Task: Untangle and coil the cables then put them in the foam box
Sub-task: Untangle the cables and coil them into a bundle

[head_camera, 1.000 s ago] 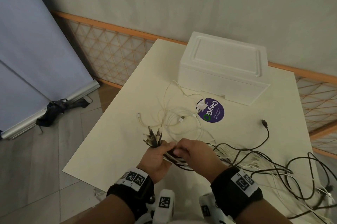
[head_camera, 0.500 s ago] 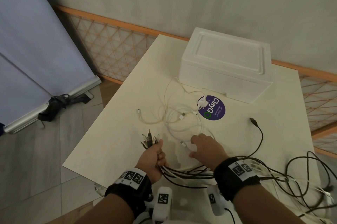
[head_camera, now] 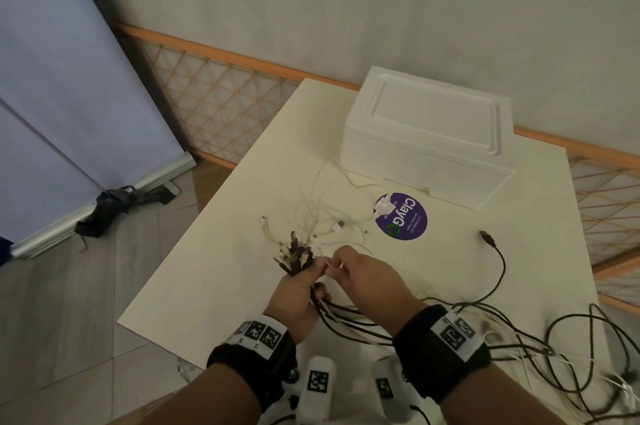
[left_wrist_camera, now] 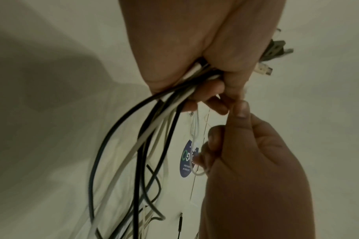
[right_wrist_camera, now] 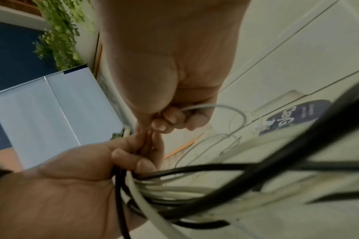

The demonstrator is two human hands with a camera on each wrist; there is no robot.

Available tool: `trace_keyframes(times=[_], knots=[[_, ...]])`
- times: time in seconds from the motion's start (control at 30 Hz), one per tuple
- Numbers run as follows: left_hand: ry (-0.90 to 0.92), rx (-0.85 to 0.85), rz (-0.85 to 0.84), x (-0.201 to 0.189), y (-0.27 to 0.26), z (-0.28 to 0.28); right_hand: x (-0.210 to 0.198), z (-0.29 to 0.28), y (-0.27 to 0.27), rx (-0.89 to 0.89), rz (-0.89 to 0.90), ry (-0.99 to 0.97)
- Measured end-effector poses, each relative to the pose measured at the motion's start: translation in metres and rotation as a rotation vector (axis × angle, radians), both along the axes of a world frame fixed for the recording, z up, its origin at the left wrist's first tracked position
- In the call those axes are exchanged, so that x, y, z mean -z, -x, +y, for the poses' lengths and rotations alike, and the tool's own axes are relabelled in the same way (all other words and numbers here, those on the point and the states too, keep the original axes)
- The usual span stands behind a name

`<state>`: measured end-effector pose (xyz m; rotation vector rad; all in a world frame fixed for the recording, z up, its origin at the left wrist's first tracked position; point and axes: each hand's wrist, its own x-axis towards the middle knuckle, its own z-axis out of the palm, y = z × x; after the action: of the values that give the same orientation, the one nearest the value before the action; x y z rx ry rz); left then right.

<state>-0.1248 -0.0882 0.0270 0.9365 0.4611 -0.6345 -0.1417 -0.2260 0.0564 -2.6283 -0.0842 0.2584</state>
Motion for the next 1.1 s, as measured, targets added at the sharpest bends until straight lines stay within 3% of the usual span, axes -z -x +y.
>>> trace_keyframes(times=[0.1, 0.27, 0.4, 0.5, 0.6, 0.7, 0.83, 0.93, 1.0, 1.1], knots=[[0.056, -0.062, 0.024, -0.003, -0.004, 0.001, -0.003, -0.015, 0.008, -0.056, -0.016, 0.07], [0.212, -0.222, 0.12, -0.001, -0.01, 0.004, -0.006, -0.053, 0.017, -0.053, -0.106, -0.029], [0.253, -0.308, 0.121, 0.0, -0.013, 0.009, -0.006, -0.076, 0.022, -0.059, -0.269, 0.095], [0.139, -0.258, 0.09, -0.001, -0.015, 0.015, -0.003, -0.086, 0.026, -0.012, -0.387, 0.145], [-0.006, -0.203, 0.114, 0.001, -0.017, 0.021, 0.003, -0.083, 0.029, 0.178, -0.433, 0.118], [-0.068, -0.089, 0.107, -0.004, -0.015, 0.016, 0.008, -0.066, 0.026, 0.27, -0.411, -0.074], [-0.098, 0.163, 0.068, -0.019, -0.01, 0.005, -0.004, -0.025, 0.024, -0.106, -0.337, -0.212], [-0.046, 0.157, 0.066, -0.024, -0.011, 0.003, -0.011, -0.013, 0.024, -0.357, -0.2, -0.108], [-0.059, 0.106, 0.039, -0.026, -0.011, 0.004, -0.014, -0.016, 0.023, -0.33, -0.102, -0.07], [-0.042, 0.07, -0.017, -0.026, -0.008, 0.005, -0.02, -0.021, 0.019, -0.058, -0.107, -0.21]])
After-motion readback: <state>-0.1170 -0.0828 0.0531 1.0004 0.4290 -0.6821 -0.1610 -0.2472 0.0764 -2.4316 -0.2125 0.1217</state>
